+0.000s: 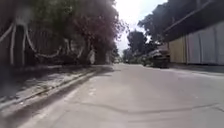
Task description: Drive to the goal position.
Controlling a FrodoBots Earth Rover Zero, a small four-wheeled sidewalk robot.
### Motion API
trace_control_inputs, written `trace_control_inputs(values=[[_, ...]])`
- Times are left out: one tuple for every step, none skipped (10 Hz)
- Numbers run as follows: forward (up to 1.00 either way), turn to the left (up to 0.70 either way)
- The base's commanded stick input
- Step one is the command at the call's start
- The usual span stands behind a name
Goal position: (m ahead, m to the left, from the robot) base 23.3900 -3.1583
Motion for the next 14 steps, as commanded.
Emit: trace_control_inputs(values=[[1.0, 0.0], [1.0, 0.0], [1.0, 0.0], [1.0, 0.0], [1.0, 0.0], [1.0, 0.0], [1.0, 0.0], [1.0, 0.0], [1.0, 0.0], [1.0, 0.0], [1.0, 0.0], [1.0, 0.0], [1.0, 0.0], [1.0, -0.06]])
